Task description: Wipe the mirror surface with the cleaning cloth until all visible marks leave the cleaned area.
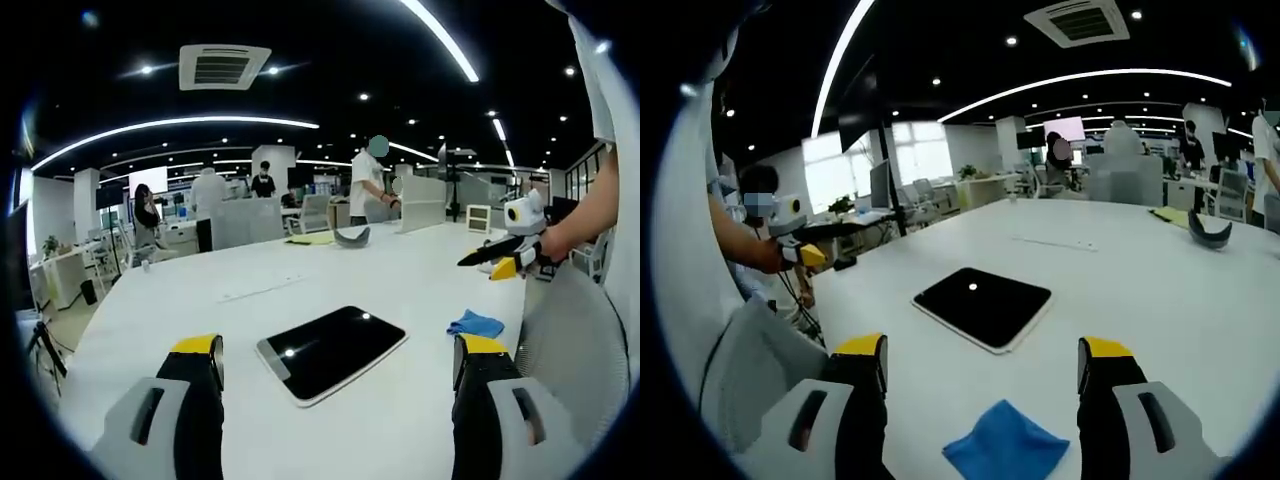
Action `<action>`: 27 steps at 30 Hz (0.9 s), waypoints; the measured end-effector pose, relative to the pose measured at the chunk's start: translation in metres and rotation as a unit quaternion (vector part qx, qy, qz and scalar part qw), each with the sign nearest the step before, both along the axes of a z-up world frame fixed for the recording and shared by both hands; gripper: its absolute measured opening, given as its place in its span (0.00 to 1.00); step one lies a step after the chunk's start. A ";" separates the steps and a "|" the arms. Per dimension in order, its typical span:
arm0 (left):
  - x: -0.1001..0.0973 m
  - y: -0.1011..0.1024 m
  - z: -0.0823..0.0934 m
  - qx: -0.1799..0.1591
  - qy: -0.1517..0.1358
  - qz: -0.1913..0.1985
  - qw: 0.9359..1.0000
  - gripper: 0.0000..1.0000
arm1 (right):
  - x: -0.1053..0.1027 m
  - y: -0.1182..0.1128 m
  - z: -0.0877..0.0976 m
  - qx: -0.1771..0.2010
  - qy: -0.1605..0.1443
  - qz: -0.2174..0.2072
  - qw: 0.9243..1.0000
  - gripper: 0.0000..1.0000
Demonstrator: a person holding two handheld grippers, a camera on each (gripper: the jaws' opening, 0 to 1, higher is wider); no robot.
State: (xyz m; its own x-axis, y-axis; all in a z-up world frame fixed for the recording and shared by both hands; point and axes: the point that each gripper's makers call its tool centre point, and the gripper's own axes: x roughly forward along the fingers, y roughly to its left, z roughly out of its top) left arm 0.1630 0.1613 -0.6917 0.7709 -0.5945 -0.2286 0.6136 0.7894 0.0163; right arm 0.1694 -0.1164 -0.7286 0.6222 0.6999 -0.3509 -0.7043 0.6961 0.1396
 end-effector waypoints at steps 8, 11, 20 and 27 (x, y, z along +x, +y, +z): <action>0.001 0.002 0.001 -0.001 -0.002 0.004 1.000 0.96 | 0.001 -0.001 0.002 0.000 -0.002 -0.001 1.000 0.77; 0.001 0.003 0.001 0.000 -0.002 0.005 1.000 0.96 | 0.001 -0.001 0.002 -0.001 -0.003 0.000 1.000 0.77; 0.000 0.004 0.002 -0.001 -0.002 0.007 1.000 0.96 | 0.001 0.001 0.003 0.001 -0.004 0.000 1.000 0.77; -0.001 0.004 0.003 -0.001 -0.002 0.007 1.000 0.96 | 0.002 0.003 0.005 0.003 -0.006 0.002 1.000 0.77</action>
State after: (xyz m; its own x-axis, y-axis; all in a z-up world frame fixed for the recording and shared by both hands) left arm 0.1617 0.1657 -0.6890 0.7799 -0.5843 -0.2243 0.6027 0.7978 0.0176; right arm 0.1715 -0.1135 -0.7234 0.6243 0.7042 -0.3382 -0.7082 0.6929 0.1354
